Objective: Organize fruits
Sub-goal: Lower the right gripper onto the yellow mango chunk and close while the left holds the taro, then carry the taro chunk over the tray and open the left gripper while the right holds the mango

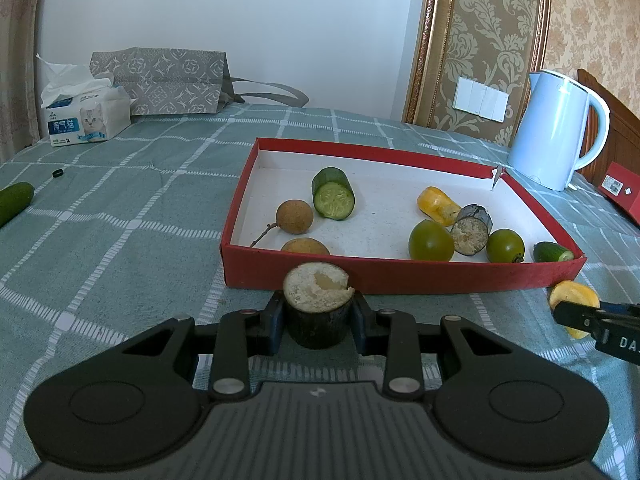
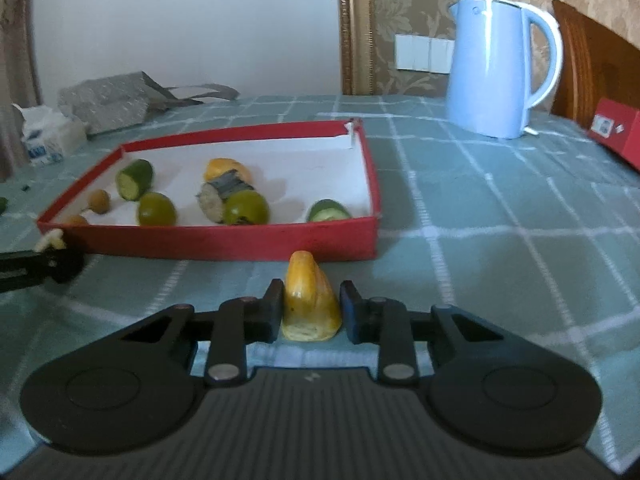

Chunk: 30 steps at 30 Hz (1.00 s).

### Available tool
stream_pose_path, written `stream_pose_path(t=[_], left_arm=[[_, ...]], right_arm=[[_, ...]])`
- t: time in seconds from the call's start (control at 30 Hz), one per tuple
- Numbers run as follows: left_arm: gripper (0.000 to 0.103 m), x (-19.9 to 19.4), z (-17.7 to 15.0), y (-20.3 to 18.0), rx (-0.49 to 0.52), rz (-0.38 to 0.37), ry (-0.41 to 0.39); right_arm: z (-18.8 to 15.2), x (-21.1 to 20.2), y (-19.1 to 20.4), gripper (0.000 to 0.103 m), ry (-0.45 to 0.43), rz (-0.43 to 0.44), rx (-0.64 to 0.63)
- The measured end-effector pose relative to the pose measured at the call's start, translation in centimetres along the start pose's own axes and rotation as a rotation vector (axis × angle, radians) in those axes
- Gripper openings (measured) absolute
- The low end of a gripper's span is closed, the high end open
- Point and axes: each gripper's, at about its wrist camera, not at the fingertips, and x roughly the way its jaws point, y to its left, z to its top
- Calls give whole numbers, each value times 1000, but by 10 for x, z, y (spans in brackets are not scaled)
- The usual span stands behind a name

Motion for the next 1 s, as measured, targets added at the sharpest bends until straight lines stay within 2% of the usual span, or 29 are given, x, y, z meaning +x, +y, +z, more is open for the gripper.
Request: stream_pose_path(t=[0.4,0.7,0.87,1.0], left_arm=[[33,0,0,0,0,0,0],[33,-10,0,1,19,-31,-11],[33,-21,24,-5,33,-56,-62],[32,-10,49,-18,59,-39,-81]], right_arm=[[0,-11,-5,28,-22,171,148],[-3,-7,-10,28,-36,207,196],[-4,-7,-12,28,-43,243,212],[-5,-6,-13,28,-44,255,219]])
